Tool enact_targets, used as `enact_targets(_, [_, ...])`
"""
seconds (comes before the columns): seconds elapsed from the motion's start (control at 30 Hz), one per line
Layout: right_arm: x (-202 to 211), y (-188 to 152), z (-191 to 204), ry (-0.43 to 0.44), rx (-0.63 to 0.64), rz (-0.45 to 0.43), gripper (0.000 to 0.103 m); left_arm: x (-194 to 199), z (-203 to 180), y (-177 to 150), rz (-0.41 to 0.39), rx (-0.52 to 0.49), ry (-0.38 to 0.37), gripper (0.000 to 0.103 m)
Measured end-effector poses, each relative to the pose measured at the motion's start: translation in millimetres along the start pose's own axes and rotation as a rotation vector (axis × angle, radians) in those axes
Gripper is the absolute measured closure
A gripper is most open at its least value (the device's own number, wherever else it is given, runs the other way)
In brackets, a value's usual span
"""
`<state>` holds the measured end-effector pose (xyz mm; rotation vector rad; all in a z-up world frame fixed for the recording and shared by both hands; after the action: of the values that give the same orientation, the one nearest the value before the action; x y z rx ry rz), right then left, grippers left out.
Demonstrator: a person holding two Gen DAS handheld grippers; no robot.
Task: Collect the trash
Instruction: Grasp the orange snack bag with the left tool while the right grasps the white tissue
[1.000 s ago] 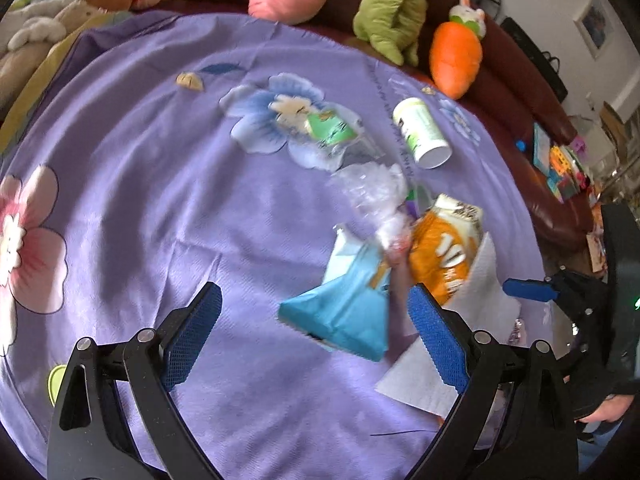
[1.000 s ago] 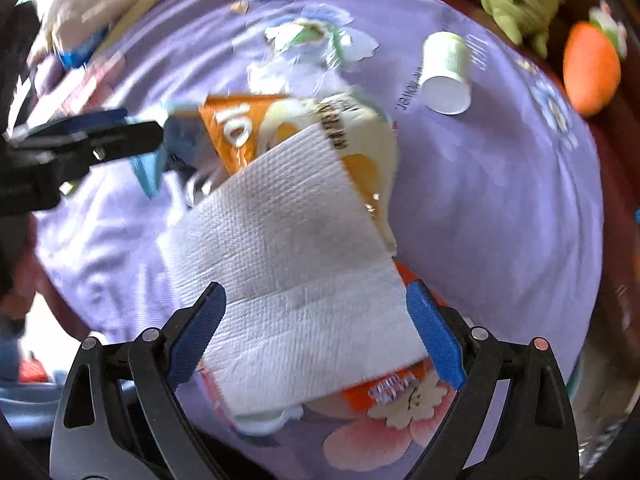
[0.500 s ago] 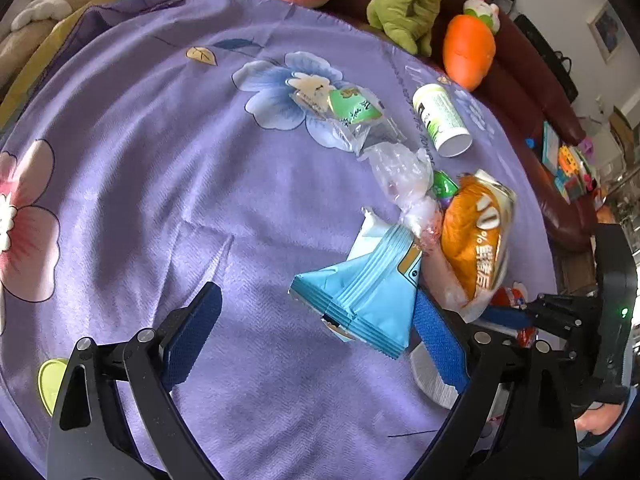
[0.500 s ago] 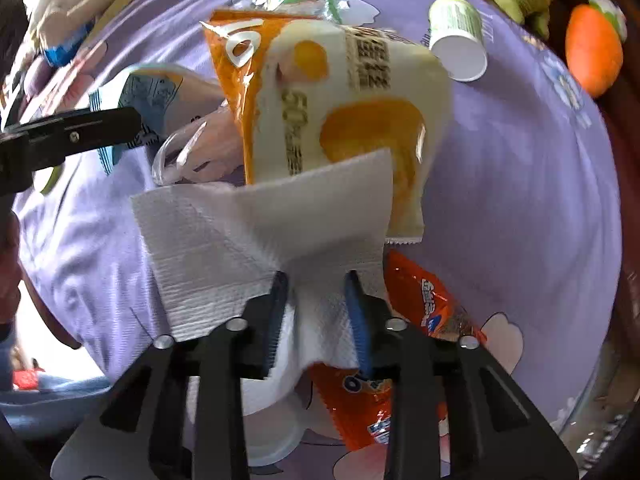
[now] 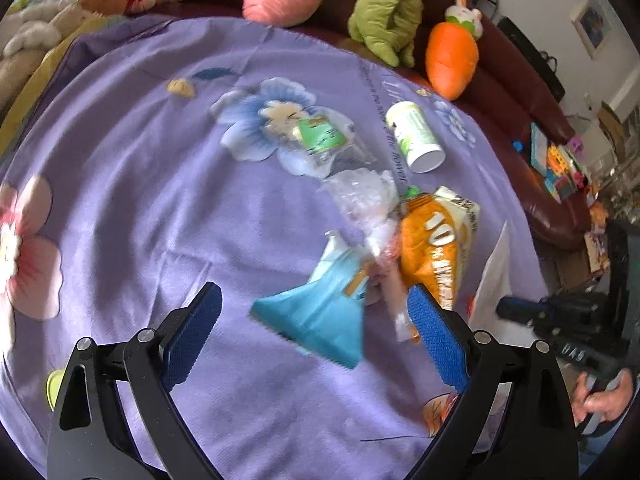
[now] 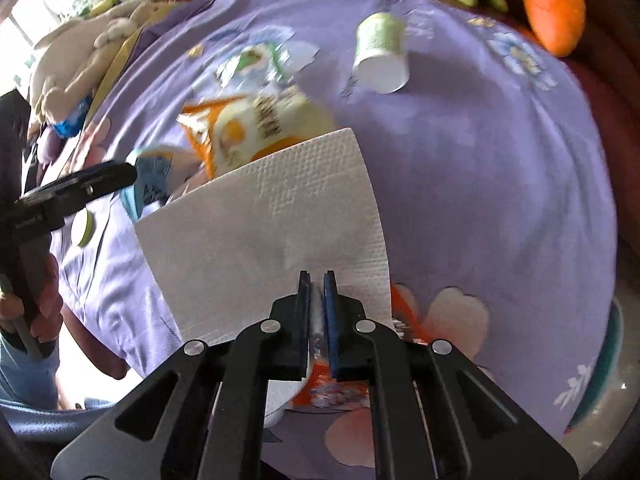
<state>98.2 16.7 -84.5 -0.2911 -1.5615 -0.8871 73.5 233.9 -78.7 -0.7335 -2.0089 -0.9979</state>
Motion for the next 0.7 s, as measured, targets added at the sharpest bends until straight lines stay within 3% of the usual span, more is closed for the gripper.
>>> enact_targets(0.1, [17.6,-0.4,-22.4,-0.029,-0.046,-0.040,0.096,-1.8,-22.1,1.9,0.000,-0.068,-0.007,0.009])
enact_targets(0.3, [33.9,-11.4,-70.3,-0.061,-0.163,-0.073,0.096,-19.4,-82.2,4.0,-0.004,-0.299,0.011,0.009])
enact_targets(0.47, [39.5,-27.8,-102.7,-0.081,-0.238,-0.081,0.096,-51.4,-117.7,0.9,0.016,-0.473,0.066,0.009])
enact_targets(0.57, [38.8,-39.6,-117.9,-0.081,-0.273,-0.076,0.096,-72.8,-120.0,-0.4,0.045,-0.496,0.105,0.009])
enact_targets(0.63, [35.2,-46.2,-125.4,-0.074,-0.294,-0.071,0.096,-76.9,-118.7,-2.7,0.049,-0.470,0.093,0.017])
enact_targets(0.67, [33.6,-50.0,-129.0,-0.069,-0.302,-0.070,0.096,-75.8,-119.1,-5.1,0.054,-0.465,0.085,0.042])
enact_targets(0.7, [32.3,-52.4,-132.0,-0.065,-0.306,-0.068,0.096,-74.6,-120.5,-7.5,0.061,-0.462,0.081,0.048])
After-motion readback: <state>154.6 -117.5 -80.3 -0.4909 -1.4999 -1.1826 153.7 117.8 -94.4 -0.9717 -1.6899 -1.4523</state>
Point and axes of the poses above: each gripper's, at about its wrist camera, not at the fingertips, and x roughly against the way its jaws point, z to its left, y to its top, the point moved 3 cm from there along -x, roughly the way its jaws point, and after that the axes turned 13 degrees about x, right-handed, at the moved point
